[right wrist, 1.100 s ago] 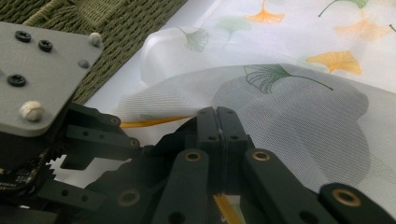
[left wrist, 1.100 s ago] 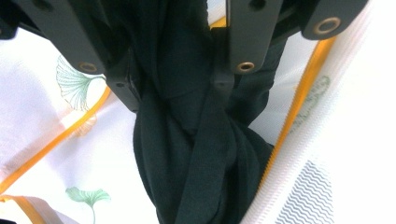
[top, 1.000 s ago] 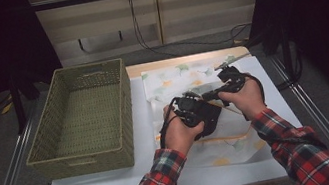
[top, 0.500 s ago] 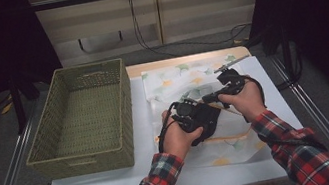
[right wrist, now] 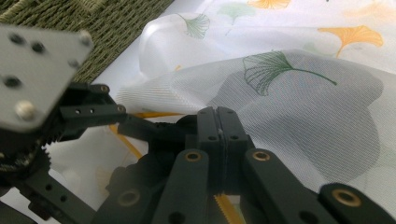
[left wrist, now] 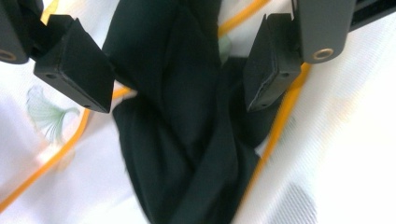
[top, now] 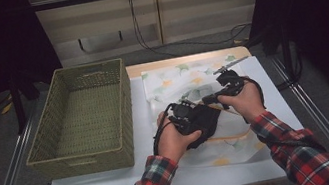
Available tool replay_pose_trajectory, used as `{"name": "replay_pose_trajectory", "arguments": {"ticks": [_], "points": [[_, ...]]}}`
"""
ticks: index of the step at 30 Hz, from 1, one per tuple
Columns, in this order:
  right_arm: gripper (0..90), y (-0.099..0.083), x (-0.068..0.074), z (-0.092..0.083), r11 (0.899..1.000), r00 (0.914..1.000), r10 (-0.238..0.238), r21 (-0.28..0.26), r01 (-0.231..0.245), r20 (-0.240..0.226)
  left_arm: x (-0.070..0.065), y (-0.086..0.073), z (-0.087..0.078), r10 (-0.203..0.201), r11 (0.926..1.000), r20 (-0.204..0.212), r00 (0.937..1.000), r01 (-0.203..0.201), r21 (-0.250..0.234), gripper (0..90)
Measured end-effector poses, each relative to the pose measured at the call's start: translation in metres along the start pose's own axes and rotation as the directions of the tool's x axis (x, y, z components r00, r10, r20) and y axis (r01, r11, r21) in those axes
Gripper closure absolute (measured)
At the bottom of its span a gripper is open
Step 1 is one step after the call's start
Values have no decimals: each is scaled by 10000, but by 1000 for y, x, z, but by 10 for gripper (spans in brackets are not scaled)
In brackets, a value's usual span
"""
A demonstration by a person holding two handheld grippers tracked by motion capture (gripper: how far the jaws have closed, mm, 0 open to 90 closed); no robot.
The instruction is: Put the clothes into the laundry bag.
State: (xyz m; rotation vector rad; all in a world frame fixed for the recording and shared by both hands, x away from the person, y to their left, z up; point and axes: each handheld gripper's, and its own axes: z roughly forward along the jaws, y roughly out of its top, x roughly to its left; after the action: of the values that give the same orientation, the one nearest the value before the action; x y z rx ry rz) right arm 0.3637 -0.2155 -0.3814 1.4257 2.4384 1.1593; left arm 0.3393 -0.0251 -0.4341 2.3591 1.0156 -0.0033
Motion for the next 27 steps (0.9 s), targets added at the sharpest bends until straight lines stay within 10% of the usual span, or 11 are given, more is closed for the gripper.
{"name": "replay_pose_trajectory", "arguments": {"ticks": [9,15,19,27], "points": [[900,-1,-1,0,10000,10000,48,64,-47,-19,0,-4,6,-53,9985,203,9998,41,540,324],[900,-2,-2,-2,10000,10000,32,58,-32,6,-2,-5,12,-266,9949,137,9996,252,975,612],[900,-1,-2,-2,10000,10000,17,52,-17,-3,1,-5,11,-965,9927,211,9951,947,743,724],[900,-1,-1,-1,10000,10000,23,14,-23,-73,-1,2,4,-954,9953,377,9947,947,190,761]]}}
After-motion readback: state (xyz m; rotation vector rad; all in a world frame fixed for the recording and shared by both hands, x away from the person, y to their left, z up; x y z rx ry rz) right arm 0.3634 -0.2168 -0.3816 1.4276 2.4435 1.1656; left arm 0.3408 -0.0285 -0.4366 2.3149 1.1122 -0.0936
